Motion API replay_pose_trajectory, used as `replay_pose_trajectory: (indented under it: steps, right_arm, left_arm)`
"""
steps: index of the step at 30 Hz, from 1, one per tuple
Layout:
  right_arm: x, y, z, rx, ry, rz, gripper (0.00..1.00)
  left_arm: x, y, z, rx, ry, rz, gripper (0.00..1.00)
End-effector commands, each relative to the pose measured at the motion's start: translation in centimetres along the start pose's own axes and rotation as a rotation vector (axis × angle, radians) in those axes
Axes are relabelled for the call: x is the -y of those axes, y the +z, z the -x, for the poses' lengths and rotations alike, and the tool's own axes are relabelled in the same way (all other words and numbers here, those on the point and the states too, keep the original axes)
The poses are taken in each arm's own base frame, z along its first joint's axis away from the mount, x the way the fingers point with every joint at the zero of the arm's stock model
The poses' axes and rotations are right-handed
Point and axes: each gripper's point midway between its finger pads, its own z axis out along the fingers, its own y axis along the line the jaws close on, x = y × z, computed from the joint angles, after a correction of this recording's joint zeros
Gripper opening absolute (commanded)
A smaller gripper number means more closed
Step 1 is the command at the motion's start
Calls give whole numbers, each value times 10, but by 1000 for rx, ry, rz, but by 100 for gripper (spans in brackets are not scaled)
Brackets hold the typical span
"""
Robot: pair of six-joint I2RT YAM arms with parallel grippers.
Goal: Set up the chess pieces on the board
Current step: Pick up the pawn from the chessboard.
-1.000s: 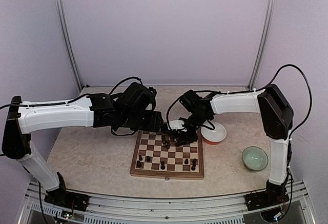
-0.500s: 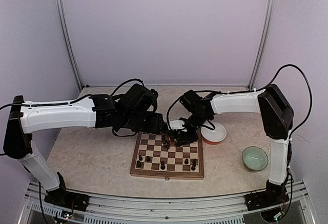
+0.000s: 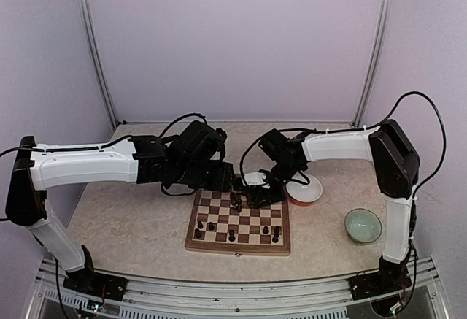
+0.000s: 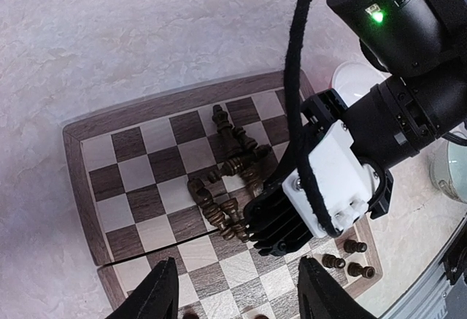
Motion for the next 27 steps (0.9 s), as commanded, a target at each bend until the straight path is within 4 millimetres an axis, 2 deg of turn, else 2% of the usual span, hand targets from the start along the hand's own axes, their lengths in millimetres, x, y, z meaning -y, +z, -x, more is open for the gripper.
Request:
replay_pose_trajectory:
  steps: [1, 4, 10, 16, 21, 24, 27]
  right_arm:
    - [-23, 13, -43, -134, 98, 77, 18]
    - [-22, 7, -38, -113, 113, 73, 12]
    - [-25, -28, 6, 49, 109, 70, 12]
    - [-24, -58, 36, 187, 130, 70, 12]
    - [-8, -96, 64, 378, 212, 41, 12]
    - [-3, -121, 74, 498, 258, 53, 12]
    - [-5, -130, 79, 542, 260, 68, 12]
  left_arm:
    - [3, 4, -2, 1, -11, -6, 56]
    - [2, 3, -2, 4, -12, -2, 56]
    - [0, 1, 4, 26, -14, 3, 56]
    - [1, 6, 3, 37, -31, -27, 56]
    - [14, 8, 1, 82, -86, -156, 56]
    - [27, -3, 11, 145, -134, -285, 55]
    - [35, -14, 23, 196, -184, -397, 55]
